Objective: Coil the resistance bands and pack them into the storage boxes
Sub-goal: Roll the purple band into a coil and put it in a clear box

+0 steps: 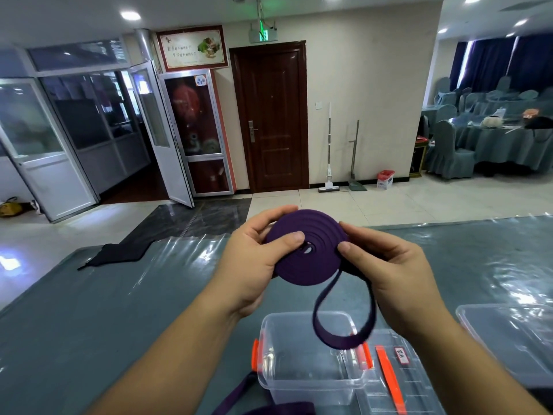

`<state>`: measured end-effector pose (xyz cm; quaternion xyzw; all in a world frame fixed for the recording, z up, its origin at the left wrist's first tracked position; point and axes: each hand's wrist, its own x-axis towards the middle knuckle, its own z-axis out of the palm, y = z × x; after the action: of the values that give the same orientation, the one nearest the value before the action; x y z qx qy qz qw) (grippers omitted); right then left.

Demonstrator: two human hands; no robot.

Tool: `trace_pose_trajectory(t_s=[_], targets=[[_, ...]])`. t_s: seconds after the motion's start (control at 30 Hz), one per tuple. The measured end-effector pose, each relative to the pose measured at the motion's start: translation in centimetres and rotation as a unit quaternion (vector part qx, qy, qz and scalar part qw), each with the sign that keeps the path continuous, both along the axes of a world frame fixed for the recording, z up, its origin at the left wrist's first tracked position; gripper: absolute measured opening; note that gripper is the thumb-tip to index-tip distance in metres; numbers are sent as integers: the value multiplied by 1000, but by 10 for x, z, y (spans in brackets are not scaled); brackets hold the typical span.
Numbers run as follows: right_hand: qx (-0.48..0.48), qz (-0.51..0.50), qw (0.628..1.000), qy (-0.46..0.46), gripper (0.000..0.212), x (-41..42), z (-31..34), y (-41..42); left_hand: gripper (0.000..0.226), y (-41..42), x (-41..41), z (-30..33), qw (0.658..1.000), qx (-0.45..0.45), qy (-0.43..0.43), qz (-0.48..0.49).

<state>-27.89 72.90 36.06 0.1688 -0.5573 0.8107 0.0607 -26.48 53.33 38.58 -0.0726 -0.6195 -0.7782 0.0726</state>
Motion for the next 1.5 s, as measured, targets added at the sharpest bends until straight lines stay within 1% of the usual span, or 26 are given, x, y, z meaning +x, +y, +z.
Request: trace_pose_trajectory(t_s=[0.07, 0.13, 0.2, 0.27, 0.33, 0.43, 0.53, 0.57, 0.63, 0.73, 0.8, 0.87, 0.93, 1.03, 1.1, 1.17, 1.23, 1.3, 1.4, 1.5], targets=[[-4, -5, 1000, -2, 34, 2, -2, -2, 42, 6, 0, -5, 1000, 21, -7, 16], [6, -12, 1000, -7, 31, 2, -3, -1, 40, 7, 1, -9, 1000, 5, -15, 16], [29, -10, 999, -16, 31, -1, -3, 3, 41, 0, -1, -9, 998, -62, -7, 12], [64, -9, 998, -14, 31, -2, -2, 7, 48, -7, -1, -7, 990, -138, 2, -14], [64, -9, 998, -17, 31, -3, 0, 8, 53, -10, -1, -2, 986, -166, 2, -35], [23, -5, 999, -23, 31, 0, 3, 7, 52, -8, 0, 1, 992, -119, 13, -27], [-15, -5, 999, -38, 33, 3, -2, 1, 52, 2, 1, -6, 999, -45, 8, 12], [-27, -11, 998, -47, 32, 4, -4, -1, 51, 5, 2, -10, 999, -35, 4, 23], [-33, -19, 997, -60, 30, 4, -6, 0, 49, 6, 3, -15, 998, -50, 0, 27], [3, 4, 998, -56, 31, 4, -4, 4, 55, -1, 2, -12, 992, -129, 7, 1], [17, 11, 999, -43, 30, 4, 0, 4, 55, -3, 2, -6, 989, -146, 20, -10], [0, -1, 999, -38, 29, 3, 2, 2, 53, 0, 2, -4, 993, -114, 32, 1], [-19, -16, 999, -38, 29, 4, 2, -2, 51, 8, 2, -7, 996, -69, 40, 32], [-28, -23, 998, -41, 33, 6, -3, -6, 49, 17, 2, -17, 997, -27, 29, 60], [-18, -27, 998, -45, 33, 6, -5, -3, 48, 17, 2, -21, 998, -42, 17, 46], [9, -21, 999, -45, 33, 5, -4, 1, 50, 10, 1, -19, 995, -95, 16, 17], [31, -12, 999, -42, 34, 4, -1, 4, 53, 4, 0, -13, 992, -121, 19, -4], [18, -14, 999, -44, 33, 4, 0, 3, 53, 2, 0, -8, 994, -110, 26, -1], [-13, -41, 998, -48, 28, 7, 0, -2, 53, 11, 1, -12, 995, -74, 43, 46], [-12, -50, 998, -48, 28, 9, -4, -4, 50, 17, 2, -23, 995, -42, 31, 79]])
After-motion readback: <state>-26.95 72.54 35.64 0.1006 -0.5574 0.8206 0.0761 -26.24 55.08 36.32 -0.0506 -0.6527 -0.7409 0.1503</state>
